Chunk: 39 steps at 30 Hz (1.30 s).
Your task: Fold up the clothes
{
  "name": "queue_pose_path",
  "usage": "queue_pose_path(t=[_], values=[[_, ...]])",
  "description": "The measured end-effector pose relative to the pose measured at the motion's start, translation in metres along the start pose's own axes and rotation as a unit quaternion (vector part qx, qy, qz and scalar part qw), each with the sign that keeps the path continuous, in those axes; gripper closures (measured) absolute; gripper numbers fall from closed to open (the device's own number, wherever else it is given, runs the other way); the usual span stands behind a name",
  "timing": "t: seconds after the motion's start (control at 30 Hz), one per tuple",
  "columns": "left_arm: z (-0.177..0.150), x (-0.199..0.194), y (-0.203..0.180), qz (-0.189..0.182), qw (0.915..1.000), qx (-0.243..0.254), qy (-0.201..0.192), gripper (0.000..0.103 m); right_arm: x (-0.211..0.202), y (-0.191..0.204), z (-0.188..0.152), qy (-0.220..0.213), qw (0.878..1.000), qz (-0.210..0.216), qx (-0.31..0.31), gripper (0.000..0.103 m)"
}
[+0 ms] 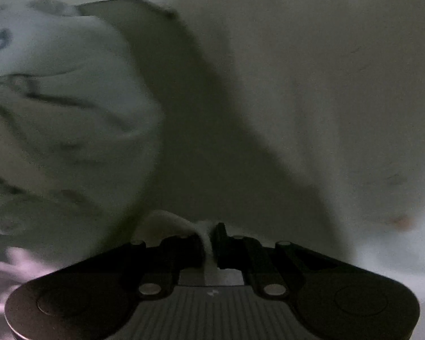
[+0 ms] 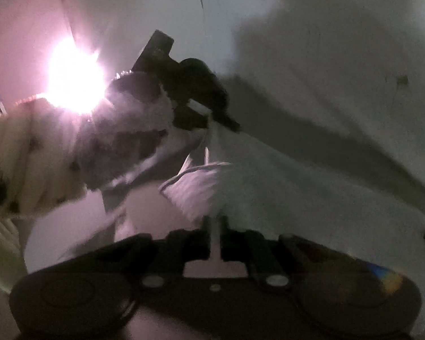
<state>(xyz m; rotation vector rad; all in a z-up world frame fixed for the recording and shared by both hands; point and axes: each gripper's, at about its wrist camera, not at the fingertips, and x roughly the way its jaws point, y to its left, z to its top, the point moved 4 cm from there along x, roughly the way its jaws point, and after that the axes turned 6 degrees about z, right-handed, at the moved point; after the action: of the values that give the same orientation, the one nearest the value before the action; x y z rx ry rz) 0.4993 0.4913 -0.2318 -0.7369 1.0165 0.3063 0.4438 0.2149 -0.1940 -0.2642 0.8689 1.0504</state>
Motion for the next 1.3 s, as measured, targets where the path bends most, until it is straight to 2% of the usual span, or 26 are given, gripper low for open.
queue_pose_path(t=[0.03, 0.07, 0.1, 0.2, 0.23, 0.3, 0.4, 0.47, 0.57, 0.63, 0.77, 0.9, 1.0, 1.07, 1.13, 1.2, 1.3], values=[[-0.003, -0.002, -0.003, 0.008, 0.9998, 0.019, -0.003, 0.094, -0.005, -0.004, -0.003, -0.002, 1.0, -0.01, 0.004, 0.077], [-0.007, -0.006, -0.008, 0.009, 0.9993, 0.035, -0.006, 0.084, -0.01, -0.009, -0.005, -0.004, 1.0, -0.021, 0.009, 0.056], [-0.011, -0.01, -0.013, 0.002, 0.9988, 0.048, -0.008, 0.073, -0.015, -0.016, -0.009, -0.004, 0.999, -0.04, 0.013, 0.051], [-0.024, -0.021, -0.024, -0.012, 0.9969, 0.077, -0.011, 0.051, -0.027, -0.041, -0.026, 0.01, 0.993, -0.114, 0.016, 0.051], [-0.029, -0.025, -0.028, -0.013, 0.9959, 0.088, -0.014, 0.048, -0.029, -0.055, -0.035, 0.025, 0.989, -0.148, 0.017, 0.051], [-0.048, -0.031, -0.024, -0.013, 0.9942, 0.106, -0.012, 0.042, -0.034, -0.077, -0.054, 0.052, 0.976, -0.212, 0.025, 0.051], [-0.063, -0.039, -0.03, -0.023, 0.9904, 0.136, -0.005, 0.031, -0.05, -0.111, -0.075, 0.074, 0.954, -0.282, 0.071, 0.051], [-0.072, -0.037, -0.036, -0.025, 0.9865, 0.162, -0.001, 0.022, -0.068, -0.133, -0.087, 0.07, 0.94, -0.317, 0.109, 0.044], [-0.085, -0.022, -0.049, 0.003, 0.9815, 0.192, 0.002, 0.02, -0.102, -0.171, -0.106, 0.046, 0.915, -0.364, 0.166, 0.028], [-0.091, -0.012, -0.054, 0.025, 0.9807, 0.194, 0.005, 0.02, -0.128, -0.198, -0.117, 0.026, 0.898, -0.392, 0.2, 0.028], [-0.094, -0.014, -0.034, 0.059, 0.9835, 0.171, 0.004, 0.02, -0.175, -0.256, -0.136, -0.007, 0.87, -0.434, 0.236, 0.028], [-0.103, -0.009, -0.03, 0.077, 0.9865, 0.145, -0.006, 0.019, -0.225, -0.324, -0.163, -0.025, 0.84, -0.474, 0.264, 0.024], [-0.113, -0.006, -0.034, 0.098, 0.9851, 0.14, -0.016, 0.018, -0.255, -0.374, -0.192, -0.033, 0.823, -0.491, 0.285, 0.024], [-0.12, 0.0, -0.043, 0.119, 0.9823, 0.144, -0.02, 0.016, -0.268, -0.404, -0.214, -0.025, 0.821, -0.499, 0.275, 0.024], [-0.125, -0.001, -0.046, 0.133, 0.9801, 0.146, -0.023, 0.012, -0.272, -0.435, -0.234, 0.006, 0.829, -0.503, 0.243, 0.029], [-0.129, 0.001, -0.05, 0.147, 0.978, 0.144, -0.031, 0.007, -0.272, -0.468, -0.249, 0.047, 0.844, -0.495, 0.2, 0.036], [-0.129, 0.03, -0.07, 0.176, 0.972, 0.15, -0.04, 0.004, -0.266, -0.506, -0.264, 0.083, 0.877, -0.448, 0.15, 0.035]])
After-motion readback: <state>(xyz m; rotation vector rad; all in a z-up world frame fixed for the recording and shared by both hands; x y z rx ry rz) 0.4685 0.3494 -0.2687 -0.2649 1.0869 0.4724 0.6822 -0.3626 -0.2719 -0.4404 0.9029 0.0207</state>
